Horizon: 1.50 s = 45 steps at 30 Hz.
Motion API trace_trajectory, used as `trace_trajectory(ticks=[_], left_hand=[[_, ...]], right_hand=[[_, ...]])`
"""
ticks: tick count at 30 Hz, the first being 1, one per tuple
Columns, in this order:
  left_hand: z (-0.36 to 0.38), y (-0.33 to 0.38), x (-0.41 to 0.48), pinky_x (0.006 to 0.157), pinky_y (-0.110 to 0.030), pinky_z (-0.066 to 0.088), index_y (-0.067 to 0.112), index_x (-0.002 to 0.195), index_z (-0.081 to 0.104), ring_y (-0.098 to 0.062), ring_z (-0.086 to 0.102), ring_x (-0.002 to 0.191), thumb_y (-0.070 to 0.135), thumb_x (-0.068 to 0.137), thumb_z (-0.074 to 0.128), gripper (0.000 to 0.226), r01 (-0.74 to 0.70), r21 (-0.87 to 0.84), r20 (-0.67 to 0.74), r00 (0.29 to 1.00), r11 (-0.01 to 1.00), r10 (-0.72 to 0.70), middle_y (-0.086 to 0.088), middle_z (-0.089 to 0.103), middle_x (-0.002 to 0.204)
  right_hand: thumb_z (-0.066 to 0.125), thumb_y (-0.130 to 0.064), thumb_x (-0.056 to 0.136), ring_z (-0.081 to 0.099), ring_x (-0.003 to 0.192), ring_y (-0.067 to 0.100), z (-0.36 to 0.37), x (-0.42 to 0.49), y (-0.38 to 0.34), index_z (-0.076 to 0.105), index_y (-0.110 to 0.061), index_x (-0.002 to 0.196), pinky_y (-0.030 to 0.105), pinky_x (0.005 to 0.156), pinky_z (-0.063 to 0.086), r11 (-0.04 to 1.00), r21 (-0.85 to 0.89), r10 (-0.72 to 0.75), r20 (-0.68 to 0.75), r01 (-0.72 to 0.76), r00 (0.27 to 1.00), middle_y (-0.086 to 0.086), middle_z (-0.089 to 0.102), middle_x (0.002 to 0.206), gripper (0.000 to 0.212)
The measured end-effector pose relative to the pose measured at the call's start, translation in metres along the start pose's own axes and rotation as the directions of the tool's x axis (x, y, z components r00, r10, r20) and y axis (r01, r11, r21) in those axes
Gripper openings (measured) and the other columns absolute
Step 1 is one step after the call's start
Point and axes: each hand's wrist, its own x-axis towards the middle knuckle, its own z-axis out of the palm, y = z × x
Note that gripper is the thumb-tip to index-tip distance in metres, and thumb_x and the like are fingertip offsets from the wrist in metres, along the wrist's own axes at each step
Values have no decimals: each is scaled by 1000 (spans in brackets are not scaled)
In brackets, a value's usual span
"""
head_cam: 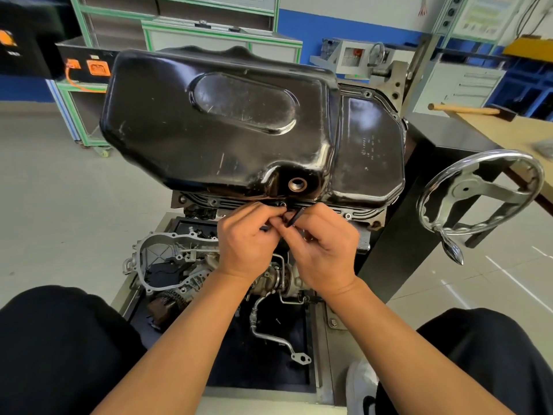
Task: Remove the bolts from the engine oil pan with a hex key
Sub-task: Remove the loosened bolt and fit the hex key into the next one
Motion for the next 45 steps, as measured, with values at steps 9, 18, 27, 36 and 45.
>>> trace_trajectory(ticks=[9,18,27,36,45], left_hand=[[-10,4,2,80,-36,60,4,112,72,-16,71,92,2,87,58,29,5,-80,170,985,997,8,-4,74,105],[-8,2,5,56,-35,55,-2,77,76,-18,66,63,-8,81,60,17,8,18,57,998,1000,-9,-7,71,71],[-1,1,2,66,-14,49,1,86,77,-3,61,69,-4,78,65,15,49,-9,4,999,999,-49,-4,74,78],[-7,-2,2,67,-36,58,-1,94,76,-18,69,75,5,95,59,18,-46,-21,105,993,999,48,-7,73,85],[-1,0,2,74,-13,52,-2,91,78,6,60,78,0,85,66,13,-4,-2,4,1000,1000,4,-6,75,84]], right_hand=[[70,-2,88,55,64,17,-2,1,3,75,5,92,17,67,42,981,-152,-116,53,123,992,9,63,70,10],[80,-11,85,68,78,23,5,-1,6,75,1,102,35,69,56,997,-37,-66,11,66,998,12,71,88,22],[74,-2,87,67,71,27,0,2,6,76,4,91,39,61,53,993,-75,-87,74,93,993,13,70,81,7],[63,1,92,70,87,24,-1,0,6,72,5,109,36,77,58,992,-75,-91,84,98,992,15,71,99,20],[77,-10,86,68,79,18,-2,6,5,76,3,91,25,73,56,996,-31,-82,-53,80,995,12,73,86,14]])
